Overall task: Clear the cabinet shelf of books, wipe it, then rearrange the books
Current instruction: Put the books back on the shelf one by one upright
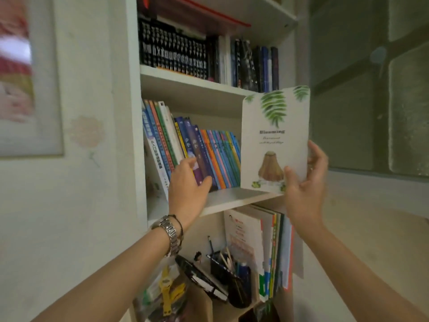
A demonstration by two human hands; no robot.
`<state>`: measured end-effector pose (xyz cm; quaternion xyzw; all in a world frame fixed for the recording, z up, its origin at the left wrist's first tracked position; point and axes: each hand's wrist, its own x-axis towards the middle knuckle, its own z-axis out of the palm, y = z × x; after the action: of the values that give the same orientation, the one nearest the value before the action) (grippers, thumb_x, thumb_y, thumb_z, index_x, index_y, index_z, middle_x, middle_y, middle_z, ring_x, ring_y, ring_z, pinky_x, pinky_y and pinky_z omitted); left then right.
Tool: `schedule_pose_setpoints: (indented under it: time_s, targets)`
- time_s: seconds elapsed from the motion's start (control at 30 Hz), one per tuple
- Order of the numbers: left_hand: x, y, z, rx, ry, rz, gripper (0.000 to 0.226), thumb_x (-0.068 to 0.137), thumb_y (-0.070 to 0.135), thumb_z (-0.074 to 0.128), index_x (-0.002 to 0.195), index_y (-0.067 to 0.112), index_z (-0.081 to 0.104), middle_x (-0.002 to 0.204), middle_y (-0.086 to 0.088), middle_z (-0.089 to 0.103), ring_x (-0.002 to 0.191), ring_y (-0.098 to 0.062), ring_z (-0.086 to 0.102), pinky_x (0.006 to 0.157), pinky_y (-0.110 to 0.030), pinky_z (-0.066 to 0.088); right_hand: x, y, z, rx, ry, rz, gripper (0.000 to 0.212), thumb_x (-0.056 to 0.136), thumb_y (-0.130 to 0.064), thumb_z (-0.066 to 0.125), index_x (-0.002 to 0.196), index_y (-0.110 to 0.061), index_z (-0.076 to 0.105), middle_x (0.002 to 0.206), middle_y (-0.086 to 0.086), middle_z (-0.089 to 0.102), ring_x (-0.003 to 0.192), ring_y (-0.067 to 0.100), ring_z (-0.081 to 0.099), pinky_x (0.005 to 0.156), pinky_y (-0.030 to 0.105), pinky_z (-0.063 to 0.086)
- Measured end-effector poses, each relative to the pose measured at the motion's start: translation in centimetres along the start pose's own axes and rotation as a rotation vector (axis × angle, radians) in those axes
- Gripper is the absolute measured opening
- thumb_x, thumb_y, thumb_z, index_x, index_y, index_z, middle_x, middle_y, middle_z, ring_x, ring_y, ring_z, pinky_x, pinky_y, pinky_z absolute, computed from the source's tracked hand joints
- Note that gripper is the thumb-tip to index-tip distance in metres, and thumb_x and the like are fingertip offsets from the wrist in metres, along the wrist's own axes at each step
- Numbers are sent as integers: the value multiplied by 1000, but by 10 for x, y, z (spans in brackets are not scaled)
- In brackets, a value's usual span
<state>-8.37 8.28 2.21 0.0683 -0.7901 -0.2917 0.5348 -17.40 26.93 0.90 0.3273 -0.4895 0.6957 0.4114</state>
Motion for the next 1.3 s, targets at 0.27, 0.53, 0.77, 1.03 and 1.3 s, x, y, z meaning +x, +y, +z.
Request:
schedule_pose_setpoints:
  time_s: [0.27,0.53,0.77,1.03,1.3]
  targets:
    - [16,-12,-1,210,228,-135,75,80,22,70,142,17,28,150,-8,21,138,-24,18,113,-39,19,-11,38,42,-5,-54,82,56,90,10,49,136,-20,38,119,-9,52,107,-3,53,83,8,47]
    - [41,-38,4,-54,270,-220,100,74,2,71,147,27,7,145,-2,23,131,-20,34,93,-33,40,-15,70,45,-15,-95,82,55,92,9,48,138,-17,35,117,-29,46,113,9,51,91,29,49]
    - [53,-36,12,-160,367,-272,107,72,-3,73,148,31,5,144,0,24,125,-18,43,96,-42,49,-9,81,41,-41,-131,96,57,92,6,52,140,-18,33,118,-15,46,99,-5,48,76,6,42]
    - [61,-41,20,-128,375,-259,105,72,-6,71,147,31,7,146,2,20,125,-22,44,92,-43,52,-15,85,40,-1,-150,124,57,94,3,51,142,-18,29,114,-11,48,93,-23,48,72,-2,40]
    - [66,-42,33,26,292,-175,95,77,-6,67,148,24,11,143,-2,23,120,-15,44,79,-17,41,-7,87,40,-70,-199,107,58,94,2,52,142,-20,28,102,-20,49,89,-18,53,68,6,45]
